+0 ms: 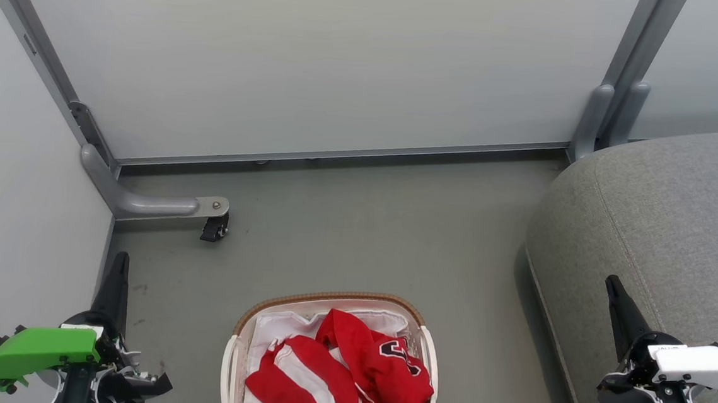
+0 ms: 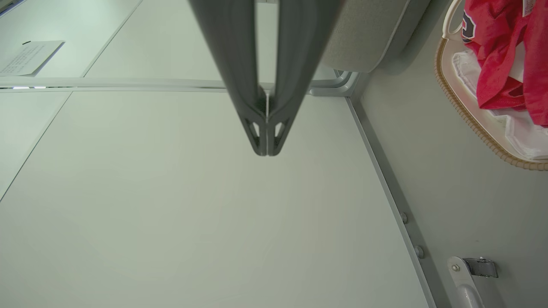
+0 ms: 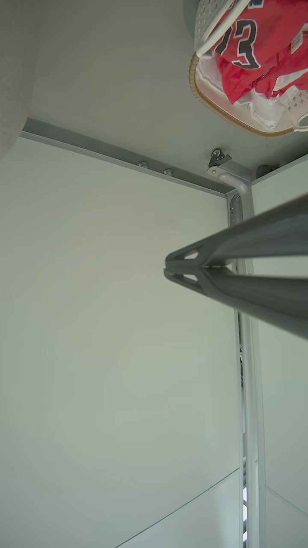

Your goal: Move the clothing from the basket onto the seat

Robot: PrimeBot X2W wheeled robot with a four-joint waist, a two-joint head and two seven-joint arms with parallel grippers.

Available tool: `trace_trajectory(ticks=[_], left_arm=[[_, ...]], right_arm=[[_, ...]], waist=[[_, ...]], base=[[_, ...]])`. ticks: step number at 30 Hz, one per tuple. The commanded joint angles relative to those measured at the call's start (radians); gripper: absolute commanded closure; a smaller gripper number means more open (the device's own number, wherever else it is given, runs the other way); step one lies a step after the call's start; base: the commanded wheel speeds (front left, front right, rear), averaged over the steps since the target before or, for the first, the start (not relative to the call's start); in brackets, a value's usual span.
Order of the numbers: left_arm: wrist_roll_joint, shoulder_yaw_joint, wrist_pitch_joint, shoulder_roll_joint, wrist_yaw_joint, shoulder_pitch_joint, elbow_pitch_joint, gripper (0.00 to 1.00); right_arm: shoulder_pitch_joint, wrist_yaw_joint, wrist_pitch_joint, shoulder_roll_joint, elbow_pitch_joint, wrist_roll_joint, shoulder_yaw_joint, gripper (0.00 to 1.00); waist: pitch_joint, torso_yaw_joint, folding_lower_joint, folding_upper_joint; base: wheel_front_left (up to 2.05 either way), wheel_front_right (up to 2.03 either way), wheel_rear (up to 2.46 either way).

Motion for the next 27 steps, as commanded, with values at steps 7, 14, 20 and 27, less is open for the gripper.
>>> trace_trajectory(ticks=[7, 14, 20, 27], left_arm=[[-0.003, 0.002, 0.004, 0.007, -0.005, -0.010, -0.001, 1.00], [-0.003, 0.002, 0.004, 0.007, -0.005, -0.010, -0.001, 1.00], [0.000, -0.001, 0.000, -0.002, 0.000, 0.004, 0.012, 0.00], [0.014, -0.029, -0.024, -0.007, 0.001, 0.030, 0.030, 0.00]], right_arm=[[-0.008, 0.000, 0.002, -0.006, -0.003, 0.004, -0.001, 1.00], [-0.008, 0.000, 0.002, -0.006, -0.003, 0.004, -0.001, 1.00], [0.006, 0.000, 0.000, 0.003, 0.011, 0.000, 0.001, 0.00], [0.030, 0.000, -0.023, 0.011, 0.033, -0.013, 0.019, 0.00]], waist=[[0.000, 0.000, 0.0000, 0.0000], [0.000, 0.000, 0.0000, 0.0000], [0.000, 0.000, 0.0000, 0.0000], [0.001, 0.000, 0.0000, 0.0000]], base=[[0.00, 0.00, 0.00], [0.00, 0.00, 0.00], [0.00, 0.00, 0.00], [0.00, 0.00, 0.00]])
